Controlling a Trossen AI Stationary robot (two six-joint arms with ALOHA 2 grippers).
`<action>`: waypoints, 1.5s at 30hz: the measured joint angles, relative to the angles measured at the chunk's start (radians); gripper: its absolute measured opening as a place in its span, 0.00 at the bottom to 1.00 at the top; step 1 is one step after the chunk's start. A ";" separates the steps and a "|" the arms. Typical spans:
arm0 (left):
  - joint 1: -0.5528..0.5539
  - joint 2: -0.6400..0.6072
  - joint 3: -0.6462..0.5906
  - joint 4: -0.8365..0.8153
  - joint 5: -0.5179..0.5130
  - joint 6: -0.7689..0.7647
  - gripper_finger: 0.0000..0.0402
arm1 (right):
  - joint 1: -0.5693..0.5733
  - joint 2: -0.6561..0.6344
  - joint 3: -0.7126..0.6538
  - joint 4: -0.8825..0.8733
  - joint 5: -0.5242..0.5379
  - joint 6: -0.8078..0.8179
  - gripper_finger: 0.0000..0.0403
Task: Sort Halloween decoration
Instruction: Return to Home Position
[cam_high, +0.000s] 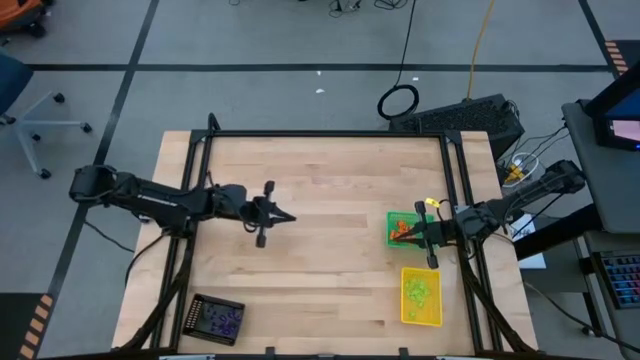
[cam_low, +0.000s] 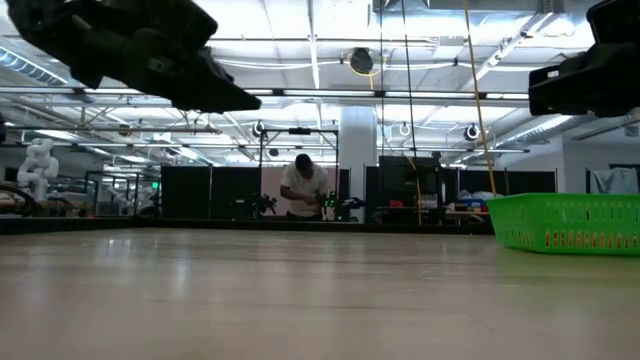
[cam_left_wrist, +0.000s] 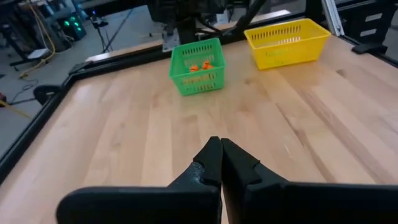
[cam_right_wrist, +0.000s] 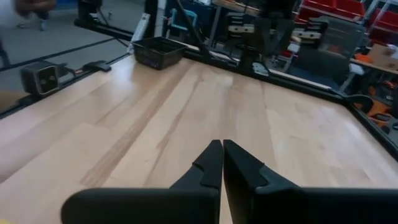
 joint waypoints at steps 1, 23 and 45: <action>0.000 -0.019 -0.017 0.002 0.000 -0.001 0.00 | 0.000 0.000 0.000 0.000 -0.009 0.000 0.00; 0.000 -0.285 -0.228 0.024 0.000 -0.053 0.00 | 0.000 -0.088 -0.107 0.112 -0.028 0.054 0.00; 0.173 -0.684 -0.312 -0.187 0.199 -0.103 0.00 | -0.006 -0.455 -0.111 -0.153 -0.053 -0.033 0.00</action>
